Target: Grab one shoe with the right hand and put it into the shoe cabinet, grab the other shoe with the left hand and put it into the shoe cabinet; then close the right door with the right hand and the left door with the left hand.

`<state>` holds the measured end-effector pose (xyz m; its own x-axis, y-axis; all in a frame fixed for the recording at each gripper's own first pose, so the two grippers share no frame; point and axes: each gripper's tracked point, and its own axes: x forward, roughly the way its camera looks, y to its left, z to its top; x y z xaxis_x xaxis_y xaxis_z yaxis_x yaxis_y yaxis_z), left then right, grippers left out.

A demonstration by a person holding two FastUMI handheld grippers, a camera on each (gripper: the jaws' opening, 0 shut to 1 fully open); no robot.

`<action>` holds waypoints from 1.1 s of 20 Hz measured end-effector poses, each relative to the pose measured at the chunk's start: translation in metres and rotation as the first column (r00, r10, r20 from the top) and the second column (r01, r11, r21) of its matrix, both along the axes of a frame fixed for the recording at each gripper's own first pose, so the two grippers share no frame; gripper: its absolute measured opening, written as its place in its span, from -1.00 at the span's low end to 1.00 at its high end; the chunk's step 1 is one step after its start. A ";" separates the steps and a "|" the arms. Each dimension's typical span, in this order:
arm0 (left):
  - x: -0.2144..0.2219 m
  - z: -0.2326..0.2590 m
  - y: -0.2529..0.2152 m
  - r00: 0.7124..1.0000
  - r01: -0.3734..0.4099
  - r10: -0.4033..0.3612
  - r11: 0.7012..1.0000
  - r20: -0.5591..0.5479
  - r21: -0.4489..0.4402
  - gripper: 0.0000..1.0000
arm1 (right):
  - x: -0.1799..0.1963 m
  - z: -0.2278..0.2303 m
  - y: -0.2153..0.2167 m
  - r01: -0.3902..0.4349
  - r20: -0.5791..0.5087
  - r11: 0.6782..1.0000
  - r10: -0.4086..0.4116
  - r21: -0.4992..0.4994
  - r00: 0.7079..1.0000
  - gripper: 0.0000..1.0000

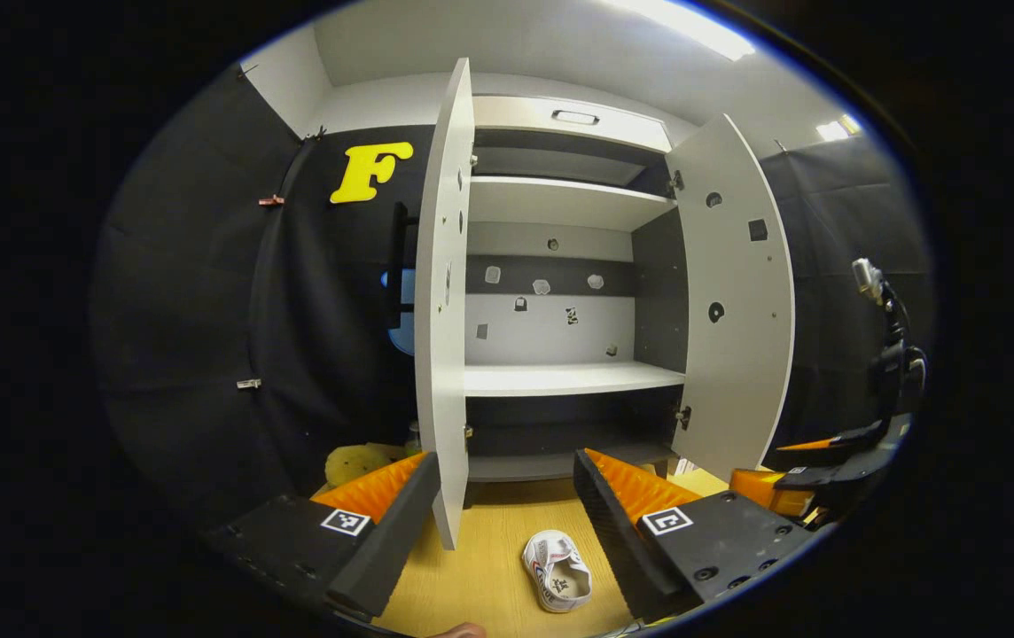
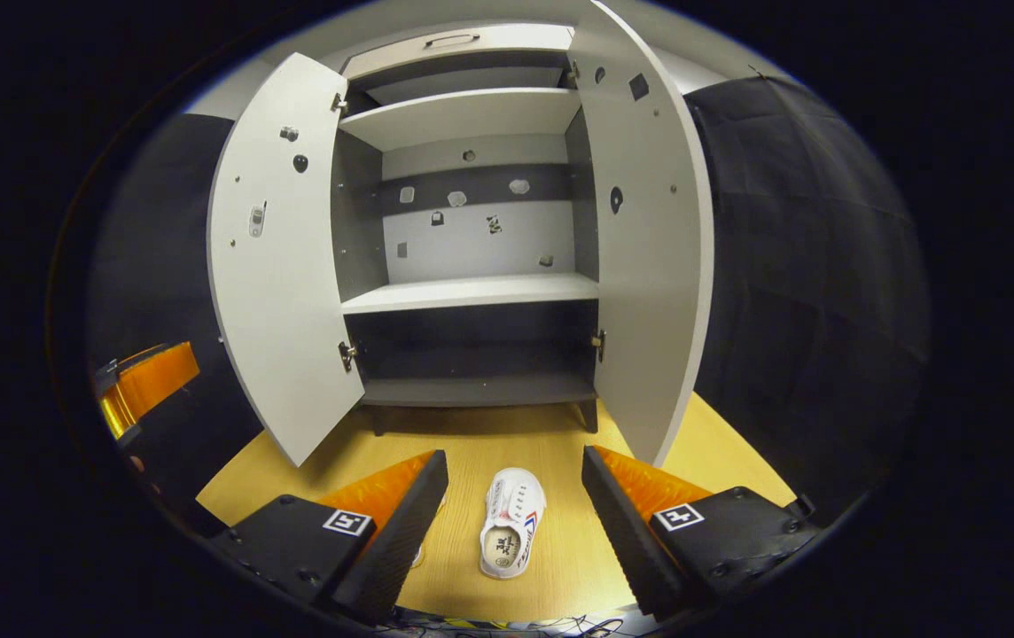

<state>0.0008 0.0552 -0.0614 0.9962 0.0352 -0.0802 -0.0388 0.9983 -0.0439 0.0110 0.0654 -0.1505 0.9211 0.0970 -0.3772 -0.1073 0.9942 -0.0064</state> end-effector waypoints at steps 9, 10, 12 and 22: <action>0.000 -0.009 0.027 0.996 -0.080 0.078 0.994 -0.030 -0.074 0.90 | -0.005 -0.115 0.028 -0.112 -0.265 0.993 0.120 0.046 0.957 0.99; -0.001 -0.010 0.029 0.996 -0.086 0.084 0.994 -0.034 -0.068 0.90 | -0.006 -0.125 0.033 -0.129 -0.280 0.991 0.135 0.038 0.950 0.99; -0.006 -0.015 0.032 0.995 -0.093 0.091 0.995 -0.047 -0.048 0.90 | -0.006 -0.146 0.040 -0.151 -0.310 0.988 0.152 0.027 0.939 0.99; -0.014 -0.041 0.029 0.988 -0.103 0.097 0.993 -0.119 -0.052 0.90 | -0.003 -0.236 0.037 -0.136 -0.454 0.990 0.111 -0.022 0.884 0.99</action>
<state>-0.0132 0.0842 -0.1022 0.9717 0.1261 -0.1997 -0.1465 0.9850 -0.0908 0.0081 0.1028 -0.3868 0.6321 0.1678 -0.7565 -0.2331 0.9722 0.0209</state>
